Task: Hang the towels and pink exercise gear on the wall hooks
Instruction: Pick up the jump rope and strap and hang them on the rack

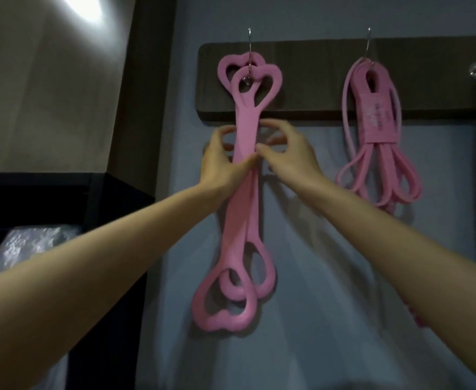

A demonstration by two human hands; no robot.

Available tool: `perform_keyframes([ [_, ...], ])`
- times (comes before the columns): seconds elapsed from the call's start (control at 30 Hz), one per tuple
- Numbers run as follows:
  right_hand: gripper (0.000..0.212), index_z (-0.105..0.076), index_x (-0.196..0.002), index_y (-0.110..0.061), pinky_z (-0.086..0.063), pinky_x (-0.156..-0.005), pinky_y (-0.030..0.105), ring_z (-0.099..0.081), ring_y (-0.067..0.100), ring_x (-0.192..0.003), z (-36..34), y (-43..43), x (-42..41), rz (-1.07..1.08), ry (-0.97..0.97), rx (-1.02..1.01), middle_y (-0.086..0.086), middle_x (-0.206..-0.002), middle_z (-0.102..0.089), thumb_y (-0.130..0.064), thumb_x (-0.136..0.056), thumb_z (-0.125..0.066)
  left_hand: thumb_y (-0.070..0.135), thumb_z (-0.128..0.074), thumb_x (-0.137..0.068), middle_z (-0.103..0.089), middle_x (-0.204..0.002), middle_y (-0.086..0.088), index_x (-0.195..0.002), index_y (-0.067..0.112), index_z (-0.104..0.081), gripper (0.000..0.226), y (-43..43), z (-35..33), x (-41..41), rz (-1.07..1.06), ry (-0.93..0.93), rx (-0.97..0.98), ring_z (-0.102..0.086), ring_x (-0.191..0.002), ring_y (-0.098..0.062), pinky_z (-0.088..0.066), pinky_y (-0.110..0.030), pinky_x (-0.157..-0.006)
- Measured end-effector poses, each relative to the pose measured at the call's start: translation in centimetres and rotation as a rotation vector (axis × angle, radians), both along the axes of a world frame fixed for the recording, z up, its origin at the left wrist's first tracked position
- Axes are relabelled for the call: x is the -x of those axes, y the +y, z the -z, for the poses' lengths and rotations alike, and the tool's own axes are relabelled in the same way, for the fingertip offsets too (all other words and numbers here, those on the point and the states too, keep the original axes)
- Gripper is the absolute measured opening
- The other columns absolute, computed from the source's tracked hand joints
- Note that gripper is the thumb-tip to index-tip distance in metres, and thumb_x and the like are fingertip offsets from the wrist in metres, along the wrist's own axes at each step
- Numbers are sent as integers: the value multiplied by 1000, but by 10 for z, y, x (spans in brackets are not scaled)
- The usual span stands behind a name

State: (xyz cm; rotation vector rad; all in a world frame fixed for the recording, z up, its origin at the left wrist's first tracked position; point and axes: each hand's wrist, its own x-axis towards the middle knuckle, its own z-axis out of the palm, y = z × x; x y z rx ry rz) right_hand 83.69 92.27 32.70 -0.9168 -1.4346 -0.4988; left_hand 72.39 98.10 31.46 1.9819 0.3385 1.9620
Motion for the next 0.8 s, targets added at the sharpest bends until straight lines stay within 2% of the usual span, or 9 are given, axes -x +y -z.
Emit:
perform_keyframes([
  [0.07,35,-55,-124,-27,-54,-81,31,-60,13,-95,17,0,-1,-46,56,101,-2,-106,-61,-14,-92,-54,21,-70,-83,-54,-103,4,-131,24,-42,55,-4,15,-1,96,-2,38,-56,-85,-4,-53,-16,-67],
  [0.13,33,-56,-123,-27,-58,-77,36,-67,22,-90,31,-2,-1,-179,154,203,8,-106,-66,-11,-96,-47,16,-67,-86,-54,-91,7,-132,23,-42,53,-8,28,-1,167,12,80,-56,-79,-3,-51,-8,-56],
  [0.23,34,-59,-122,-24,-58,-62,30,-70,24,-77,46,-6,-5,-302,233,250,13,-96,-68,-7,-97,-43,13,-63,-88,-59,-82,2,-132,20,-44,48,-14,45,-2,244,11,149,-62,-68,-8,-53,-13,-53],
  [0.33,35,-59,-125,-19,-58,-60,30,-69,24,-74,60,-12,-6,-339,273,267,15,-91,-68,-5,-95,-46,11,-60,-90,-63,-77,-1,-132,17,-47,44,-20,62,-1,335,-26,207,-64,-52,-1,-51,-13,-49],
  [0.5,40,-59,-125,-17,-56,-57,24,-63,13,-64,91,-25,0,-344,270,291,9,-88,-62,2,-90,-54,8,-61,-89,-67,-78,-6,-131,15,-52,44,-25,96,5,403,-131,310,-65,-53,-4,-53,-17,-52],
  [0.6,51,-56,-129,-23,-59,-68,31,-65,17,-75,115,-28,1,-223,192,348,6,-93,-65,-1,-84,-64,9,-62,-89,-71,-82,-7,-133,19,-52,46,-22,118,12,401,-100,344,-68,-60,-10,-58,-25,-60],
  [0.67,59,-55,-131,-27,-60,-73,36,-67,19,-80,133,-29,4,-188,156,352,6,-98,-68,-4,-79,-70,9,-61,-90,-71,-81,-7,-132,20,-52,45,-21,134,20,401,-62,342,-67,-61,-8,-56,-23,-59],
  [0.73,63,-55,-131,-27,-58,-77,28,-66,9,-82,147,-32,9,-154,137,309,0,-104,-69,-5,-75,-74,9,-59,-91,-71,-75,0,-130,23,-53,42,-20,148,27,369,-8,344,-65,-58,-3,-53,-18,-56],
  [0.8,64,-55,-130,-24,-50,-72,9,-60,-8,-70,156,-36,14,-93,112,262,-10,-107,-66,-7,-72,-77,11,-59,-91,-69,-65,9,-128,22,-56,39,-19,160,32,334,59,368,-61,-54,-1,-53,-19,-56],
])
